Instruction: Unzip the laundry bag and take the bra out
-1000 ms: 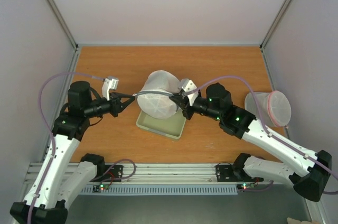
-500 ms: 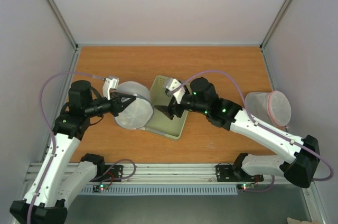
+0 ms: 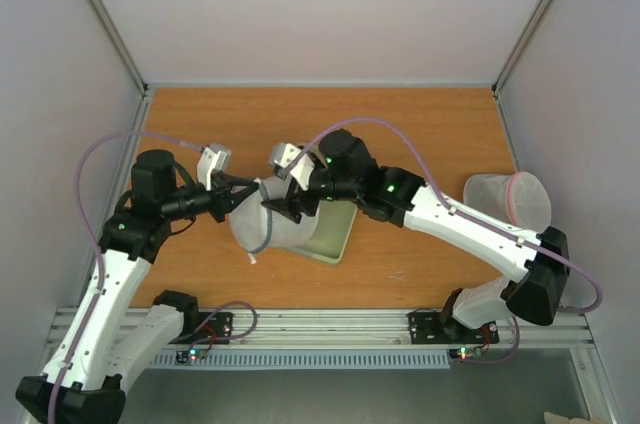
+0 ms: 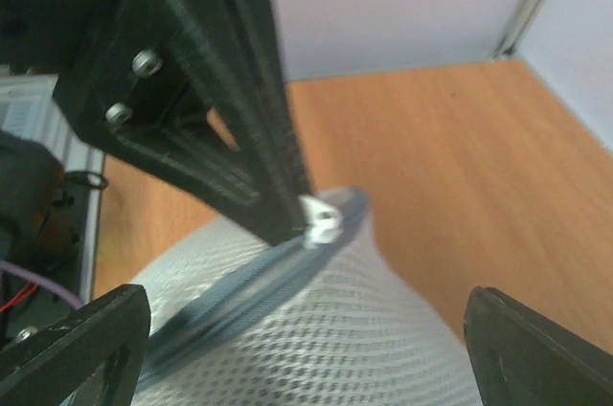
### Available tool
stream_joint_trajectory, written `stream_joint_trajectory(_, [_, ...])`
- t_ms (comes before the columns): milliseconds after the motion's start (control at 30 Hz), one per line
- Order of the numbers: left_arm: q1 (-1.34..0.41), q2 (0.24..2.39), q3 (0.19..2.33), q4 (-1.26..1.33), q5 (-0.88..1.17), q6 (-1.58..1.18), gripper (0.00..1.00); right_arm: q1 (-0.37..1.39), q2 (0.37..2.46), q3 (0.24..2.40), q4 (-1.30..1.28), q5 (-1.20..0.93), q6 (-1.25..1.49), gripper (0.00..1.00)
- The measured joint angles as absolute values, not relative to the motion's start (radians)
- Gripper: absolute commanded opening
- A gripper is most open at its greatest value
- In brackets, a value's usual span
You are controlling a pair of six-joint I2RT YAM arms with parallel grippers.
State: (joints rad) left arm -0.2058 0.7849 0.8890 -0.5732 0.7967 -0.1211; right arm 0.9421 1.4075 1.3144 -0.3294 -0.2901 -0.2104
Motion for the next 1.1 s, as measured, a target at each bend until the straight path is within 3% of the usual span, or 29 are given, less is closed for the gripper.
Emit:
stream_joint_trajectory(67, [-0.208, 0.785, 0.889, -0.577, 0.797, -0.121, 0.01, 0.974, 1.428, 1.315, -0.347, -0.266, -0.194, 0.91])
stream_joint_trajectory(267, [-0.209, 0.785, 0.889, -0.579, 0.796, -0.122, 0.01, 1.052, 1.477, 1.341, -0.371, -0.154, -0.094, 0.67])
stream_joint_trajectory(467, [-0.209, 0.785, 0.889, -0.579, 0.796, -0.122, 0.01, 1.046, 1.494, 1.358, -0.385, -0.064, -0.033, 0.56])
stream_joint_trajectory(633, [-0.209, 0.784, 0.889, -0.581, 0.795, -0.121, 0.01, 1.046, 1.527, 1.367, -0.387, -0.014, -0.018, 0.27])
stream_joint_trajectory(700, [-0.209, 0.784, 0.889, -0.584, 0.794, -0.121, 0.01, 1.047, 1.532, 1.368, -0.388, -0.014, -0.012, 0.06])
stream_joint_trajectory(733, [-0.21, 0.784, 0.889, -0.584, 0.794, -0.121, 0.01, 1.047, 1.533, 1.369, -0.388, -0.012, -0.02, 0.02])
stream_joint_trajectory(1100, [-0.163, 0.77, 0.887, -0.574, 0.733, -0.199, 0.01, 0.994, 1.401, 1.275, -0.362, -0.018, -0.049, 0.01])
